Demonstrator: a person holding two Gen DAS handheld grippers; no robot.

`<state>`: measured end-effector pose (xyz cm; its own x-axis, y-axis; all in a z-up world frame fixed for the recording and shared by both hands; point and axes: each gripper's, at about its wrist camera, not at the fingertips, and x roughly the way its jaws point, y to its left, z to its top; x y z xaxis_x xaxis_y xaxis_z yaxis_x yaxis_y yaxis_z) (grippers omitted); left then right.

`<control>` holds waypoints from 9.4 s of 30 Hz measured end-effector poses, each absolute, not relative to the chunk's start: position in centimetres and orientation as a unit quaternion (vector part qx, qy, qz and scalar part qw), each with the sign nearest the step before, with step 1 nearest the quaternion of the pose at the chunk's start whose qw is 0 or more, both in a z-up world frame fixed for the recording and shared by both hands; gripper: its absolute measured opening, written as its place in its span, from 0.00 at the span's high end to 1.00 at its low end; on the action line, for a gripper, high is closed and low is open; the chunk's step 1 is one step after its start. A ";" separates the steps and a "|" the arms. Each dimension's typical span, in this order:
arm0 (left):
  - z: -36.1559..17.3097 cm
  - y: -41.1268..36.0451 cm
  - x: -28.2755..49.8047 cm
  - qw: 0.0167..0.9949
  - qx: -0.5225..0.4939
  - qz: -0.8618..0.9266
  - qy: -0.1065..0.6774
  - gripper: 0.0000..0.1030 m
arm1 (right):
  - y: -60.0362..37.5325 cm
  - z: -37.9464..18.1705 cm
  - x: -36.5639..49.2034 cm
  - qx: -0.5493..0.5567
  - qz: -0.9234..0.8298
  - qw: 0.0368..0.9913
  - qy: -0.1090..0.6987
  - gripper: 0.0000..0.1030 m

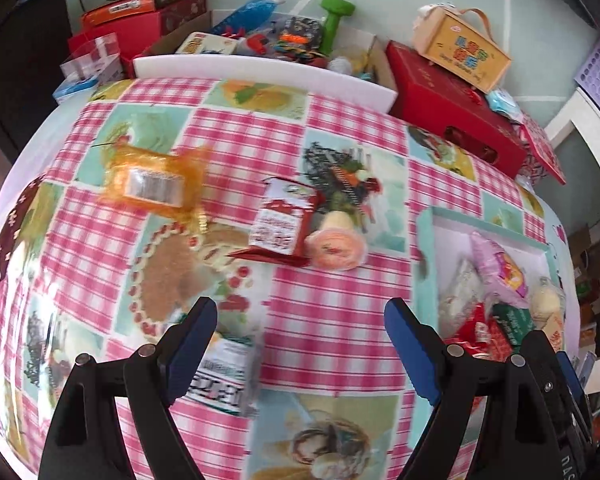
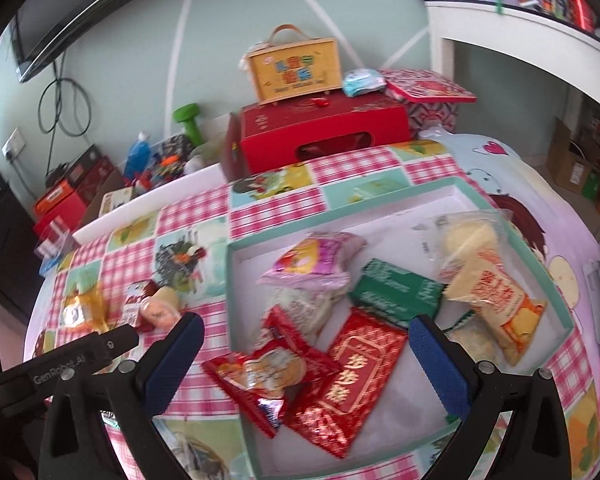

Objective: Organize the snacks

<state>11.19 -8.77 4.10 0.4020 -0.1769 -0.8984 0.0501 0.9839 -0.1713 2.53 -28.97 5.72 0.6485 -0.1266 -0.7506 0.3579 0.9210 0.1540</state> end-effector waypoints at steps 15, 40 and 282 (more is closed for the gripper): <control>3.7 -2.0 11.3 0.830 -0.095 -0.030 0.549 0.16 | -21.4 4.8 4.2 0.089 -0.062 0.902 0.418 0.00; 0.3 3.1 12.1 0.807 -0.080 0.019 0.584 0.16 | -13.4 1.0 5.9 0.043 0.019 0.885 0.463 0.00; -0.3 -0.2 19.9 0.815 -0.162 -0.051 0.554 0.03 | -19.2 1.0 13.6 0.101 -0.030 0.886 0.452 0.27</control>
